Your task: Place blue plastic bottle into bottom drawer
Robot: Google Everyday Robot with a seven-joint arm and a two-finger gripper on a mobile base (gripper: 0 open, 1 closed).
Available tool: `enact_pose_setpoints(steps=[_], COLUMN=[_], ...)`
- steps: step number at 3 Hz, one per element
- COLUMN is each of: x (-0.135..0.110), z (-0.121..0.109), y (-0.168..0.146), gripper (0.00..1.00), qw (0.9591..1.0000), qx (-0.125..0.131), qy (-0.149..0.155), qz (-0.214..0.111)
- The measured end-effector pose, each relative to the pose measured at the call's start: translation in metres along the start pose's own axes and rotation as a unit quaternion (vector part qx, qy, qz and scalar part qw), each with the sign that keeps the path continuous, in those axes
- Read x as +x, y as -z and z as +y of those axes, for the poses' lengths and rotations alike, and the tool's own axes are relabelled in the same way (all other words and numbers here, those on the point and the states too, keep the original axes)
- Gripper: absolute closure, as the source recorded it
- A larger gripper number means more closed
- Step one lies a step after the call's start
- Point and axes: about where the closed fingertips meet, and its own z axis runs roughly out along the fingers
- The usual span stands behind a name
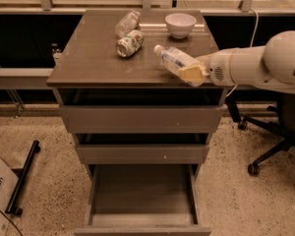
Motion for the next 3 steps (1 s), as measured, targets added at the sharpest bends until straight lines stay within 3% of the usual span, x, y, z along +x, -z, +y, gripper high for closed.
enact_pose_setpoints(steps=[1,2,3], x=[0.013,0.037,0.084], z=[0.044,0.106,0.146], y=[0.029,0.068,0.084], gripper=[1.0,1.0,1.0], qw=[0.9976,0.9851,0.974], qx=[-0.059,-0.152,-0.222], qy=[0.01,0.05,0.032], qz=[-0.033,-0.062,-0.032])
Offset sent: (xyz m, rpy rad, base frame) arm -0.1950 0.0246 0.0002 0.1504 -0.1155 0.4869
